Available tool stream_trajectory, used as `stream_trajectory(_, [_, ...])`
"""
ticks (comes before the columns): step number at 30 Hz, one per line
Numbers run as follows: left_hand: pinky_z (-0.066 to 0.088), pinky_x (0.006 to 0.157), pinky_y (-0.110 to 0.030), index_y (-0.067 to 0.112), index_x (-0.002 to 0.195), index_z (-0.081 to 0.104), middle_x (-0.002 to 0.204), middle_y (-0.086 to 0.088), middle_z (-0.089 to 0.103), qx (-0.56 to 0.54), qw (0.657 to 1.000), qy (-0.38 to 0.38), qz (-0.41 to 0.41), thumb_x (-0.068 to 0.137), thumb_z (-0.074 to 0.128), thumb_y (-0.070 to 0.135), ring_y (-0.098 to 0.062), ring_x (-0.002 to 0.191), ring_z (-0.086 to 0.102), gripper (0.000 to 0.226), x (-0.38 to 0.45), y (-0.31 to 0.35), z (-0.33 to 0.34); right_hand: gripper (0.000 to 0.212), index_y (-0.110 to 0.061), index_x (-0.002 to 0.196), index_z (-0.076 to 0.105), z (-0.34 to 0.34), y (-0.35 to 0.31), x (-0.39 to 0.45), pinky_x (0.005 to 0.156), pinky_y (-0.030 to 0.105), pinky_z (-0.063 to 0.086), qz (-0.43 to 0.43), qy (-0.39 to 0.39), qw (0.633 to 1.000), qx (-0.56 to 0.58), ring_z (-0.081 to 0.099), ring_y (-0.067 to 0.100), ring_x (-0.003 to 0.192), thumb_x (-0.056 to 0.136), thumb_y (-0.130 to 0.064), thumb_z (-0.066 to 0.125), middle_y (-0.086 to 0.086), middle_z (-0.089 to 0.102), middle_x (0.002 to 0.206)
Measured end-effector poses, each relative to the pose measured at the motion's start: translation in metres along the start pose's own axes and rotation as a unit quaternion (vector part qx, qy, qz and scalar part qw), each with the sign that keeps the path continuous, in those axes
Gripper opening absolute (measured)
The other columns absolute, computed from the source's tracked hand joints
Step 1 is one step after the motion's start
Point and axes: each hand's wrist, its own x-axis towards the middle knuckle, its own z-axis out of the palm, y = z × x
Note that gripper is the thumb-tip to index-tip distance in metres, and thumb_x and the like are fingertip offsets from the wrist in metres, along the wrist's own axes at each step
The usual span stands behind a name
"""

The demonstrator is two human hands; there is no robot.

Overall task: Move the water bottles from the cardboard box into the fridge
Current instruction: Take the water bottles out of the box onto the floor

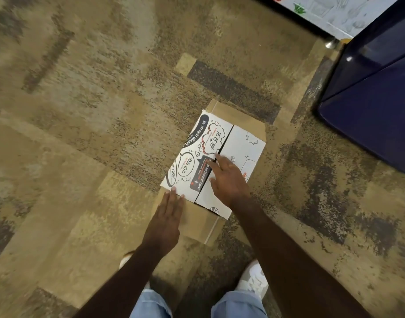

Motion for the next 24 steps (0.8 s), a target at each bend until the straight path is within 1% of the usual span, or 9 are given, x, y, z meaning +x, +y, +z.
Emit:
stream_trajectory(2, [0.032,0.120,-0.052,0.006,0.160,0.013,0.167,-0.022,-0.005,-0.006,1.000,0.020,-0.009,0.073,0.048,0.001,-0.040,0.155,-0.003,0.094,-0.002,0.006,0.004,0.058,-0.012,0.152,0.035,0.005,0.002,0.000,0.122,0.046,0.026,-0.004,-0.007,1.000,-0.007,0.022,0.031,0.150,0.099,-0.024,0.054,0.013,0.025,0.163])
stream_trajectory(4, [0.027,0.120,-0.057,0.007,0.160,0.016,0.167,-0.022,0.000,0.007,0.999,0.043,-0.022,0.076,0.055,0.008,-0.040,0.155,0.004,0.092,-0.001,0.012,0.003,0.057,-0.012,0.151,0.038,0.008,0.003,-0.002,0.122,0.047,0.024,-0.011,0.005,1.000,-0.011,0.024,0.033,0.150,0.098,-0.021,0.055,0.014,0.027,0.162])
stream_trajectory(7, [0.019,0.122,-0.059,0.007,0.160,0.019,0.167,-0.022,0.007,0.031,0.996,0.076,-0.027,0.086,0.053,0.028,-0.039,0.154,0.010,0.084,0.006,0.018,-0.006,0.050,-0.011,0.143,0.050,0.011,0.006,-0.006,0.121,0.049,0.027,-0.051,0.044,0.997,-0.035,0.036,0.034,0.144,0.094,-0.017,0.058,0.014,0.044,0.153])
stream_trajectory(9, [0.017,0.122,-0.059,0.007,0.159,0.020,0.167,-0.022,0.010,0.040,0.995,0.092,-0.026,0.091,0.050,0.034,-0.039,0.154,0.012,0.079,0.018,0.022,-0.014,0.044,-0.011,0.135,0.057,0.014,0.008,-0.007,0.119,0.049,0.029,-0.097,0.058,0.991,-0.070,0.043,0.033,0.140,0.092,-0.017,0.061,0.013,0.053,0.145])
stream_trajectory(13, [0.014,0.122,-0.060,0.009,0.161,0.014,0.167,-0.021,0.005,0.066,0.993,0.090,-0.042,0.096,0.051,0.042,-0.039,0.155,0.008,0.082,0.050,0.027,-0.032,0.037,-0.008,0.127,0.061,0.016,0.008,-0.008,0.119,0.052,0.027,-0.151,0.047,0.980,-0.124,0.046,0.033,0.136,0.092,-0.020,0.059,0.013,0.060,0.135])
stream_trajectory(17, [0.017,0.121,-0.060,0.010,0.162,0.003,0.168,-0.018,-0.004,0.091,0.992,0.070,-0.042,0.097,0.045,0.055,-0.035,0.156,0.001,0.089,0.075,0.035,-0.044,0.043,-0.008,0.135,0.055,0.012,0.000,-0.005,0.122,0.052,0.018,-0.134,0.022,0.977,-0.164,0.043,0.033,0.139,0.096,-0.025,0.054,0.012,0.058,0.138])
stream_trajectory(20, [0.013,0.122,-0.058,0.014,0.160,-0.010,0.168,-0.015,-0.014,0.102,0.993,0.053,-0.035,0.098,0.040,0.062,-0.032,0.156,-0.008,0.093,0.087,0.039,-0.050,0.043,-0.009,0.135,0.057,0.007,-0.003,-0.001,0.122,0.053,0.016,-0.138,0.008,0.970,-0.201,0.045,0.033,0.137,0.097,-0.030,0.051,0.011,0.059,0.137])
stream_trajectory(22, [0.011,0.123,-0.057,0.015,0.160,-0.011,0.168,-0.013,-0.015,0.083,0.995,0.048,-0.034,0.099,0.039,0.063,-0.032,0.156,-0.010,0.092,0.092,0.040,-0.055,0.041,-0.009,0.131,0.060,0.002,-0.002,0.002,0.122,0.054,0.016,-0.153,0.013,0.964,-0.216,0.048,0.033,0.132,0.098,-0.031,0.050,0.011,0.061,0.133])
stream_trajectory(24, [0.011,0.123,-0.056,0.015,0.161,-0.006,0.168,-0.014,-0.009,0.058,0.996,0.060,-0.027,0.101,0.032,0.062,-0.033,0.156,-0.005,0.084,0.095,0.038,-0.056,0.039,-0.008,0.127,0.063,-0.002,-0.001,0.004,0.121,0.055,0.019,-0.164,0.024,0.960,-0.224,0.054,0.033,0.124,0.098,-0.032,0.051,0.012,0.064,0.127])
